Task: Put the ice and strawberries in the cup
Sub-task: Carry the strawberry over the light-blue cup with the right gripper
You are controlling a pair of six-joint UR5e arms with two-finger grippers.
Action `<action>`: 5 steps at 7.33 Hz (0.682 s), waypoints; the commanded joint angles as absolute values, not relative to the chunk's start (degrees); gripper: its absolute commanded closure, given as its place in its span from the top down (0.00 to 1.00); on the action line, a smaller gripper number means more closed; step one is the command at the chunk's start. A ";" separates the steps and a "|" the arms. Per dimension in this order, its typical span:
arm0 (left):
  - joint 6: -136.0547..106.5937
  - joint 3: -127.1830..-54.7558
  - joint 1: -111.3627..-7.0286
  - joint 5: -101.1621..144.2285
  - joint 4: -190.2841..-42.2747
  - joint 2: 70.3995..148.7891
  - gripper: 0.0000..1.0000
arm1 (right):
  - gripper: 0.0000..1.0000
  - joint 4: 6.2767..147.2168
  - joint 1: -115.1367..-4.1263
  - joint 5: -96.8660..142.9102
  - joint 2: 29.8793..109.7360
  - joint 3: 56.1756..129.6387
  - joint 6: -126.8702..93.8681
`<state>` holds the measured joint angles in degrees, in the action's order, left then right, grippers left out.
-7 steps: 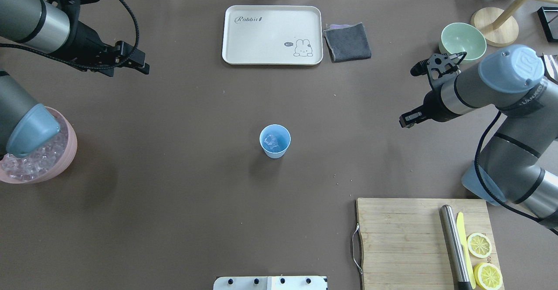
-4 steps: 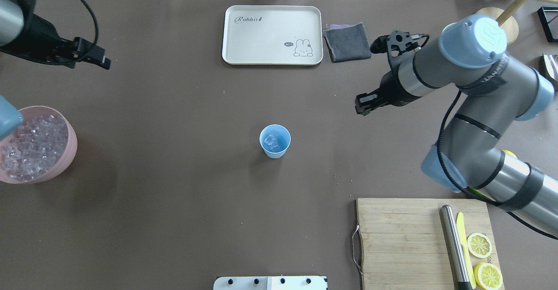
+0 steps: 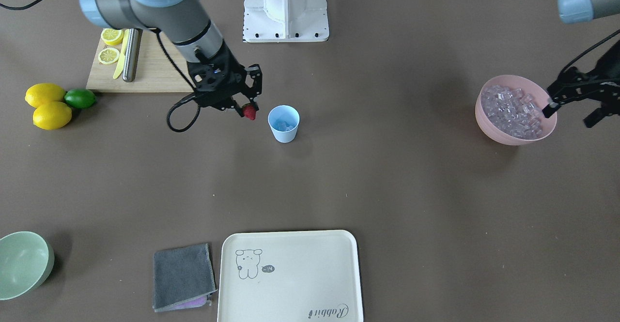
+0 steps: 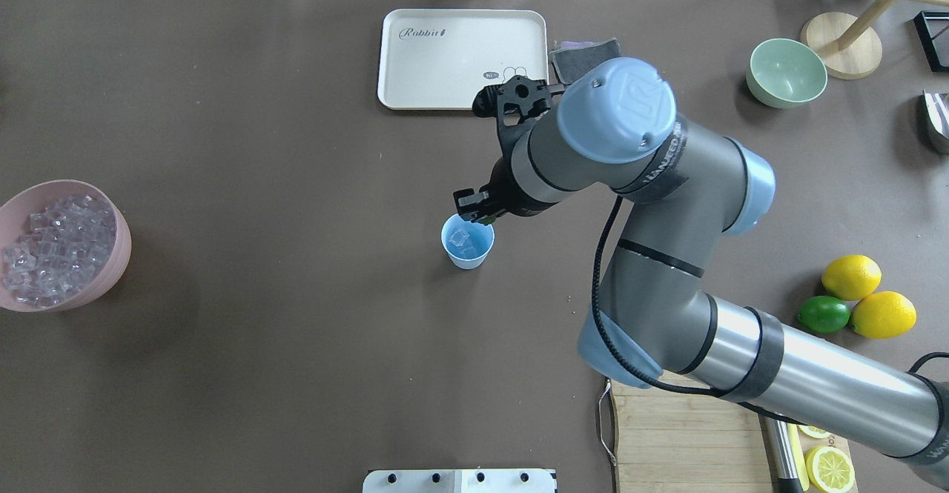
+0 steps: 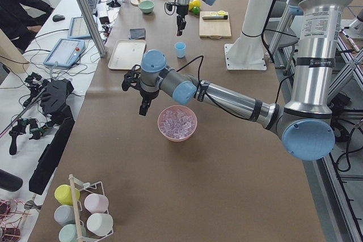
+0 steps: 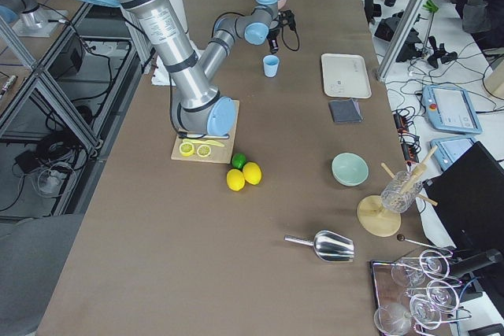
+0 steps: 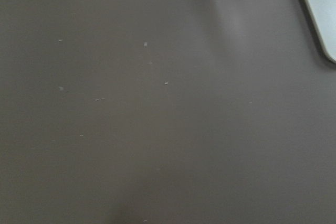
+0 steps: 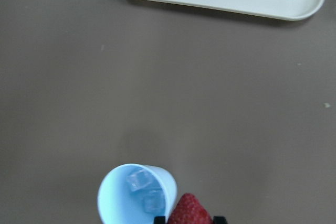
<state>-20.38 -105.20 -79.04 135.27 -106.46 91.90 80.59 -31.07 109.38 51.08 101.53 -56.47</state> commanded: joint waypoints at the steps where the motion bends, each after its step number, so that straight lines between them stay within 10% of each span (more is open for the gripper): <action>1: -19.34 -104.24 -79.89 135.26 -106.44 91.05 0.97 | 0.00 80.68 -28.83 106.35 47.30 96.35 -55.91; 5: -19.42 -104.15 -79.89 135.35 -106.35 91.40 0.97 | 0.00 80.68 -28.21 105.91 48.25 95.36 -55.64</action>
